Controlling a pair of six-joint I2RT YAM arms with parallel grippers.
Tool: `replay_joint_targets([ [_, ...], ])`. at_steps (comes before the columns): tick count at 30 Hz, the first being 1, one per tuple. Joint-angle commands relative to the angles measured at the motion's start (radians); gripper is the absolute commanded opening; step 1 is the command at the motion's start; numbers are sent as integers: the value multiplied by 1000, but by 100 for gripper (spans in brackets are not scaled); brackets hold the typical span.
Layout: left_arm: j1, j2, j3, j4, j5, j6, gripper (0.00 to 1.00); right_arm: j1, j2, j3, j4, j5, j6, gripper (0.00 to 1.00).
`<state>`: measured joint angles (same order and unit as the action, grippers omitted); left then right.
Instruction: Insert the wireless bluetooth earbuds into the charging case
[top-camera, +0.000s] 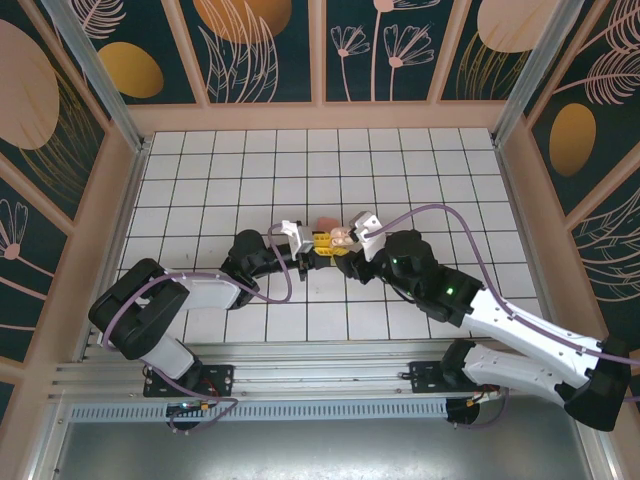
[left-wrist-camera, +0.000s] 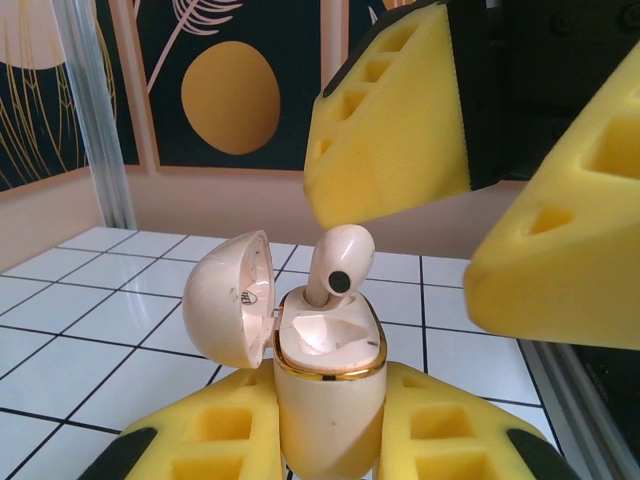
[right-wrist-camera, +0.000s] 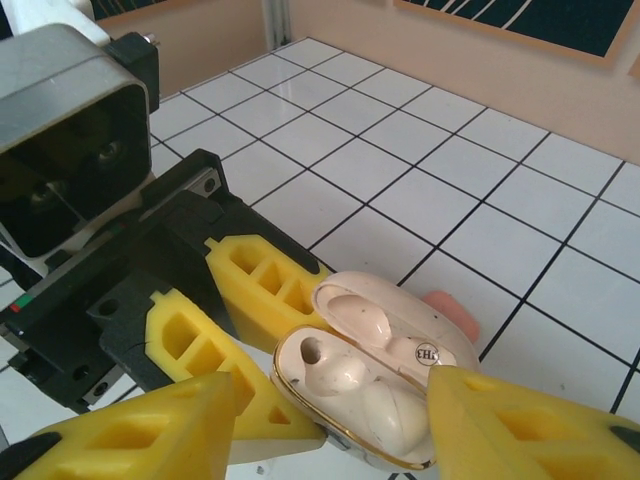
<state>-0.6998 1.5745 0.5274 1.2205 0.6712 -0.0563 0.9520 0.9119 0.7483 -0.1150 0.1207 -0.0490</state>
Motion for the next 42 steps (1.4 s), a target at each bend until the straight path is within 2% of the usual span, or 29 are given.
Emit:
replay_joint_targets([
  [1, -2, -36, 14, 66, -17, 2, 11, 8, -22, 39, -11, -33, 24, 56],
  [16, -1, -36, 8, 59, -16, 6, 11, -22, -52, 81, 17, -101, 65, 62],
  [18, -2, -34, 9, 59, -16, 7, 11, -38, -57, 84, 22, -101, 78, 62],
  [24, -2, -37, 9, 55, -14, 13, 11, -123, -64, 98, 19, -213, 138, 62],
  [27, -2, -40, 10, 52, -15, 16, 11, -179, -61, 102, 16, -300, 166, 58],
  [34, -1, -39, 14, 48, -13, 16, 11, -263, -29, 119, -2, -455, 210, 41],
  [42, -2, -45, 19, 39, -9, 16, 11, -278, 8, 118, -29, -491, 220, 32],
])
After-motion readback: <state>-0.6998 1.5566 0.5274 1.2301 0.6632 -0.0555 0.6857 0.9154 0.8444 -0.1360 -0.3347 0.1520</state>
